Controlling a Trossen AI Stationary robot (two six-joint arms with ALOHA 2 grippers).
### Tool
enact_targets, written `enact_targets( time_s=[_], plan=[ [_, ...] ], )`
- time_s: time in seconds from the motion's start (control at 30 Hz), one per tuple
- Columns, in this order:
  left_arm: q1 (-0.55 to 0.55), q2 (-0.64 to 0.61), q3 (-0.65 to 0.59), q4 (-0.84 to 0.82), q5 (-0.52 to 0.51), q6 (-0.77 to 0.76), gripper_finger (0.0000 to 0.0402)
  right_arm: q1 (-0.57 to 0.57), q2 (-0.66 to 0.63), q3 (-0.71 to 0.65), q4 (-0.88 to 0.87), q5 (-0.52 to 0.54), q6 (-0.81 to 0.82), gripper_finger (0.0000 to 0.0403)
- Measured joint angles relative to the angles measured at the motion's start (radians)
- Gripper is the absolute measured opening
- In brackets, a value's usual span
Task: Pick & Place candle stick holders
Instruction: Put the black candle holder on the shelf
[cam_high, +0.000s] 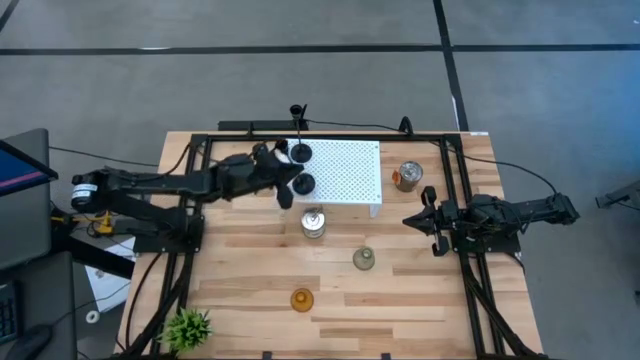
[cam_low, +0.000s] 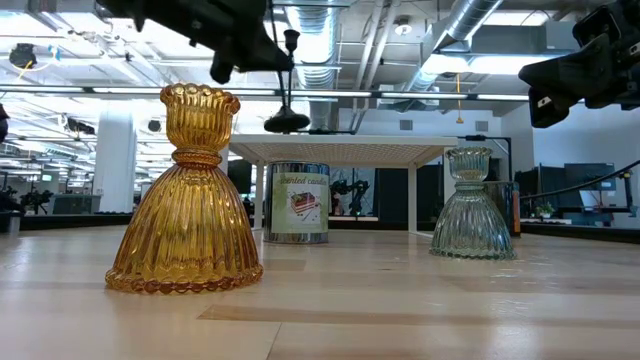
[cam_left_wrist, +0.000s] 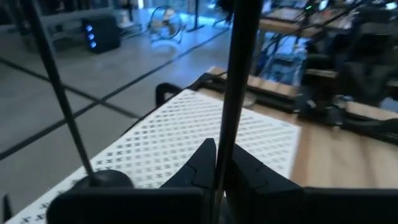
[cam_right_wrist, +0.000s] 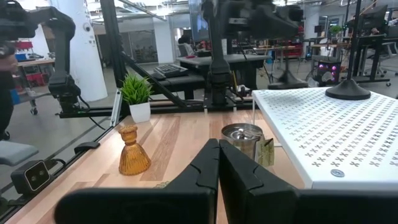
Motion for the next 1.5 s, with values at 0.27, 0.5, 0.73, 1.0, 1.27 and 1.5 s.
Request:
enact_targets(
  time_s=[0.27,0.5,0.73,1.0,1.27,1.5],
  plan=[
    [0.06,0.102,0.157,-0.17,0.0,-0.008,0.0015,0.0,0.0,0.0,0.0,0.0,0.0,0.0],
    [0.06,0.112,0.208,-0.294,-0.067,-0.023,0.0014,0.0,0.0,0.0,0.0,0.0,-0.012,0.0],
    [0.06,0.119,0.208,-0.296,-0.034,-0.034,0.0015,0.0,0.0,0.0,0.0,0.0,-0.026,0.0],
    [0.06,0.143,0.207,-0.294,-0.032,-0.048,0.0015,0.0,0.0,0.0,0.0,0.0,-0.026,0.0],
    [0.06,0.156,0.209,-0.292,-0.033,-0.054,0.0026,0.0,0.0,0.0,0.0,0.0,-0.025,0.0],
    [0.06,0.158,0.206,-0.299,-0.032,-0.052,0.0033,0.0,0.0,0.0,0.0,-0.004,-0.024,0.0]
  ],
)
